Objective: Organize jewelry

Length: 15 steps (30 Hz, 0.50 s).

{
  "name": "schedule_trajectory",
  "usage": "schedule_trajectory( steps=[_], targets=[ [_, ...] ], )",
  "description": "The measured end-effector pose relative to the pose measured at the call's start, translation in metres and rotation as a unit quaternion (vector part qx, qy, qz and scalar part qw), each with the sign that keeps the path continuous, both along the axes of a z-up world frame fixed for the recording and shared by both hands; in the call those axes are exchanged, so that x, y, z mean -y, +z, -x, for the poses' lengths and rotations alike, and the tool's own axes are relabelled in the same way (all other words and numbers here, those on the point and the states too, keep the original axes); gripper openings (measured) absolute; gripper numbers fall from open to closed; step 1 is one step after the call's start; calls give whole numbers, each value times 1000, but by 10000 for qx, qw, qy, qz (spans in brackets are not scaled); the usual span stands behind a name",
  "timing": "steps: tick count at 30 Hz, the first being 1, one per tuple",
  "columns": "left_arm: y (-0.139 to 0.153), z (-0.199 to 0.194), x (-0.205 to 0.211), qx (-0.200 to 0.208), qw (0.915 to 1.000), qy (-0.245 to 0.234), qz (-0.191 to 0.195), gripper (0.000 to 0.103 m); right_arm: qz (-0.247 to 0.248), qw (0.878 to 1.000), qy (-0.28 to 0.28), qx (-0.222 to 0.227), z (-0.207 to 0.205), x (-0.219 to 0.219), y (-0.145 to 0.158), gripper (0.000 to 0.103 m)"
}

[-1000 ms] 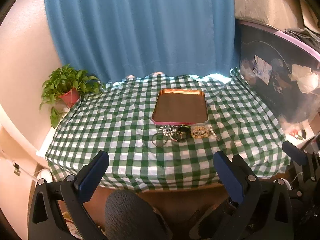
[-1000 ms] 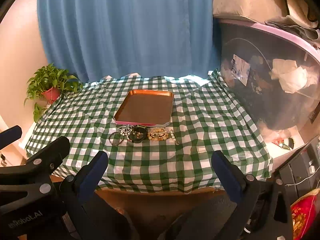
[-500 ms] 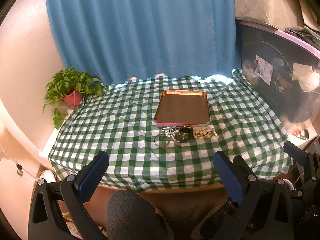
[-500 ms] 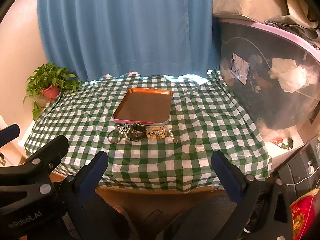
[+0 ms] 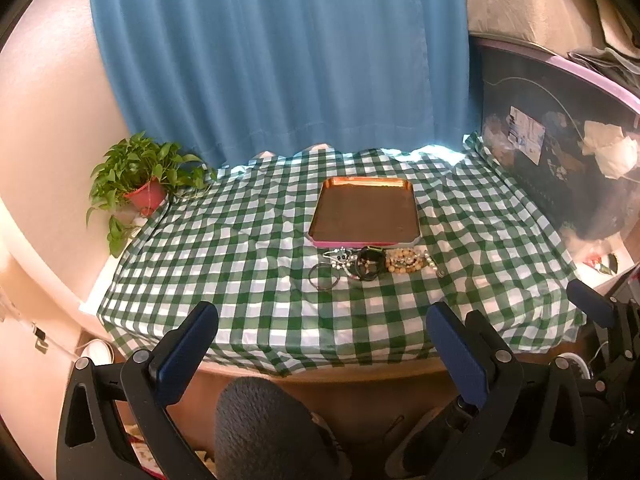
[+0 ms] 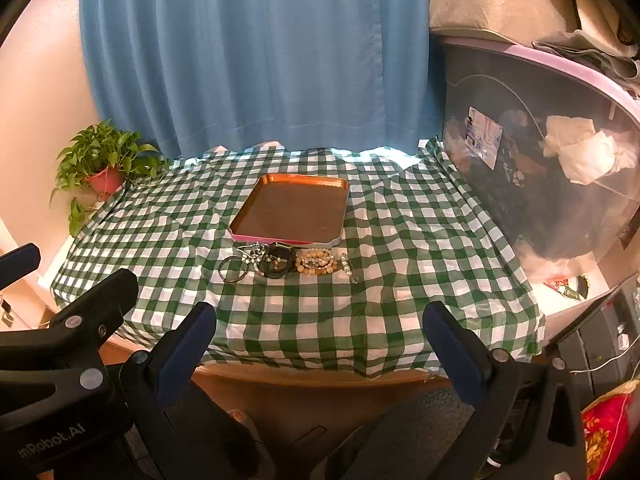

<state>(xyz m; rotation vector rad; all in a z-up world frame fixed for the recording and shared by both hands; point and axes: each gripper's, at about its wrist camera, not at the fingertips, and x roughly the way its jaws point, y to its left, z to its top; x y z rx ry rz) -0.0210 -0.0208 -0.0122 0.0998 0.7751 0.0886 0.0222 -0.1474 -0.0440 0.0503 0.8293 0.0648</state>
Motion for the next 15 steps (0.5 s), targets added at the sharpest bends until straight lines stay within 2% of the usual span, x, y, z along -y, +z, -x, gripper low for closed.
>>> schedule_trajectory(
  steps=[15],
  targets=[
    [0, -1, 5, -18, 10000, 17, -13, 103, -4, 10000, 5, 29, 2, 0, 1, 103]
  ],
)
